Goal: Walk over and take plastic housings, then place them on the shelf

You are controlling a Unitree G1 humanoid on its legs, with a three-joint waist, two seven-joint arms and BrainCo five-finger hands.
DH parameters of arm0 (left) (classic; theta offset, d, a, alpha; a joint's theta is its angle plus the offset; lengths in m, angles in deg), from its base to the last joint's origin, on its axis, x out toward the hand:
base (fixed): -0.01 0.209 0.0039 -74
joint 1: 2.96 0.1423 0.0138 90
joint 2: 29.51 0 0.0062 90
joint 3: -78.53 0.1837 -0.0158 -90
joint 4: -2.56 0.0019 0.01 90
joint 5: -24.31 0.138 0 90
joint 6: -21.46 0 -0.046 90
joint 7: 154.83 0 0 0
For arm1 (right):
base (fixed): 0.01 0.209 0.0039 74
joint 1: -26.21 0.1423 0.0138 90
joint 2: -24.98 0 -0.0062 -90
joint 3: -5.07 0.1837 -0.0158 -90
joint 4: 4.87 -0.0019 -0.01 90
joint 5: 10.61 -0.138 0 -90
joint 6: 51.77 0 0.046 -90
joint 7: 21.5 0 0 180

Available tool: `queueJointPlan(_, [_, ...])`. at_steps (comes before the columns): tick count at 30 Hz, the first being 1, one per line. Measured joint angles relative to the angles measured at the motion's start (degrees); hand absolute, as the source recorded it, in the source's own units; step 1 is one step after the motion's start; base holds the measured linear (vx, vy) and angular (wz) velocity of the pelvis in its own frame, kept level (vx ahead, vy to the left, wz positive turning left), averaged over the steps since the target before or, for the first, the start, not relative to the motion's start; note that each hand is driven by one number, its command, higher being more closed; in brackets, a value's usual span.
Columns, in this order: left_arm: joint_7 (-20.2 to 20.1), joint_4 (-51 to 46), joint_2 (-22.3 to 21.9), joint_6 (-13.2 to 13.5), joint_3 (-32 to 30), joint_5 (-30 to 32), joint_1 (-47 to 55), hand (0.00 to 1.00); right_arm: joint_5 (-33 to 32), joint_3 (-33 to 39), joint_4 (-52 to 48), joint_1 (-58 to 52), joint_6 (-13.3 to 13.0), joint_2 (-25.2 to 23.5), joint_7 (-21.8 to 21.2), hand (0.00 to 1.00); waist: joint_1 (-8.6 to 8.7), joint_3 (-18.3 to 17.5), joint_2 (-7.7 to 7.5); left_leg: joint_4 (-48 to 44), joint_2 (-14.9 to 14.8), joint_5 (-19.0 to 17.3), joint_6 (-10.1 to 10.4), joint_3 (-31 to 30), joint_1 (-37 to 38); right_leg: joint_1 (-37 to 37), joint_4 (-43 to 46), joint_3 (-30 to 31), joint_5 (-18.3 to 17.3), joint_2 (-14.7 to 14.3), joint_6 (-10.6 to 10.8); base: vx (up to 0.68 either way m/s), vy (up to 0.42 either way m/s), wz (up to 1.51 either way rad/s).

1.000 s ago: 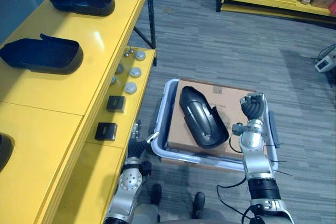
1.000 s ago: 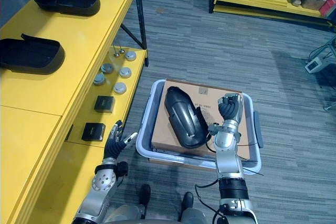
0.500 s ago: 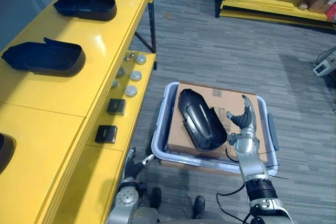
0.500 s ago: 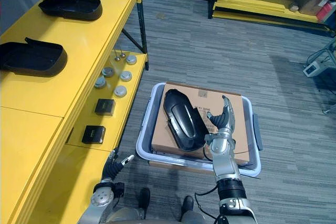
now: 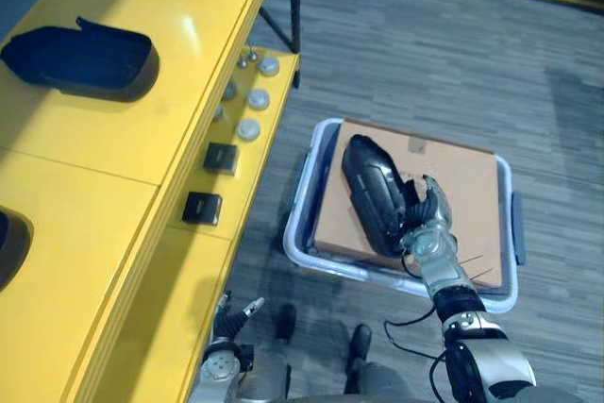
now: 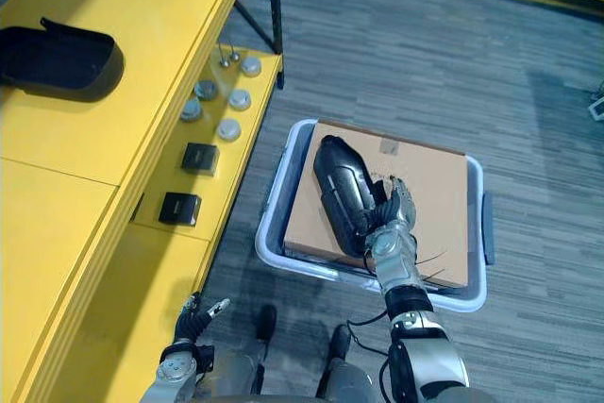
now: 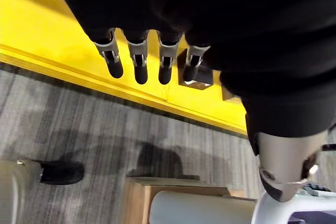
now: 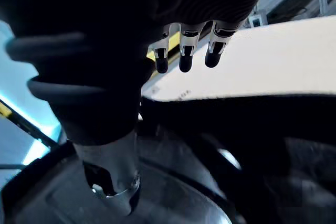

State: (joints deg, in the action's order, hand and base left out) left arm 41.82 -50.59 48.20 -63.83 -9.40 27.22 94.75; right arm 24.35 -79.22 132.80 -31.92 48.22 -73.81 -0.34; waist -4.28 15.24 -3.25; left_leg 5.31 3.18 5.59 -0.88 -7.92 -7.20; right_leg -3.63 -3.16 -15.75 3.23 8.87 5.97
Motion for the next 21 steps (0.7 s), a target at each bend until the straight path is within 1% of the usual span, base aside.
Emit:
queueJointPlan(3, [0.1, 0.0, 0.0, 0.1, 0.0, 0.0, -0.3, 0.00, 0.0, 0.2, 1.7, 2.1, 0.6, 0.1, 0.0, 0.00, 0.03, 1.1, 0.08, 0.0, 0.0, 0.0, 0.0, 0.1, -0.1, -0.1, 0.0, 0.0, 0.1, 0.1, -0.2, 0.00, 0.000, 0.00])
queueJointPlan(4, [0.2, 0.0, 0.0, 0.1, 0.0, -0.1, -0.3, 0.00, 0.0, 0.2, 2.6, 2.7, 0.6, 0.2, 0.2, 1.00, 0.08, 1.5, 0.17, 0.0, 0.1, 0.0, 0.0, 0.1, -0.1, -0.1, 0.0, 0.0, 0.3, 0.0, -0.4, 0.00, 0.000, 0.00])
queueJointPlan(7, [0.8, 0.1, 0.0, 0.1, 0.0, -0.1, -0.7, 0.00, 0.0, 0.3, 3.9, 4.0, 0.7, 0.2, 0.6, 1.00, 0.10, 2.2, 0.16, 0.0, 0.0, 0.0, 0.0, 0.1, -0.1, -0.1, 0.0, 0.1, 0.3, 0.0, -0.4, 0.00, 0.000, 0.00])
queueJointPlan(8, [1.0, 0.8, 0.0, 0.1, 0.0, -0.1, -1.2, 0.00, 0.0, 0.7, 4.1, 4.6, 1.2, 0.2, 1.4, 1.00, 0.03, 2.4, 0.22, 0.0, 0.0, 0.0, 0.0, 0.1, -0.1, -0.1, 0.0, 0.0, 0.3, 0.0, -0.4, 0.00, 0.000, 0.00])
queueJointPlan(11, [1.0, 1.8, 0.0, 0.1, 0.1, -0.1, -2.0, 0.00, -0.1, 1.1, 5.2, 6.2, 1.4, 1.6, 1.8, 1.00, 0.01, 2.6, 0.27, 0.0, -0.1, 0.1, 0.1, 0.3, -0.1, -0.1, 0.0, 0.1, 0.3, 0.0, -0.4, 0.00, 0.000, 0.00])
queueJointPlan(15, [1.0, 2.0, 0.0, 0.1, 0.1, -0.1, -2.2, 0.00, -1.1, 1.2, 5.2, 6.4, 1.2, 2.2, 1.5, 1.00, 0.10, 2.6, 0.27, 0.0, -0.2, 0.1, 0.1, 0.7, 0.1, -0.1, 0.0, 0.3, 0.3, -0.1, -0.4, 0.00, -0.008, -0.04])
queueJointPlan(17, [0.9, 2.0, 0.0, 0.1, 0.1, -0.1, -2.2, 0.00, -2.1, 1.2, 5.1, 6.3, 0.9, 2.1, 1.0, 1.00, 0.10, 2.6, 0.25, 0.0, -0.2, 0.0, 0.1, 1.0, 0.3, -0.1, 0.0, 0.8, 0.3, -0.2, -0.4, 0.01, -0.013, -0.09])
queueJointPlan(19, [0.8, 2.0, 0.0, 0.1, 0.1, -0.1, -2.2, 0.00, -2.9, 1.1, 4.7, 6.1, 0.0, 2.1, 0.9, 1.00, 0.10, 3.2, 0.22, 0.1, -0.3, -0.1, 0.3, 1.6, 1.4, 0.7, 0.0, 1.5, 0.3, -0.2, -0.4, 0.00, -0.012, -0.12])
queueJointPlan(21, [0.8, 2.0, 0.0, 0.1, 0.1, -0.2, -2.2, 0.00, -3.0, 1.0, 3.1, 5.6, -0.2, 2.1, 0.5, 1.00, 0.16, 3.4, 0.16, 0.1, -0.3, -0.1, 0.3, 1.9, 1.5, 0.7, 0.1, 1.7, 0.3, -0.2, -0.4, -0.01, -0.013, -0.09])
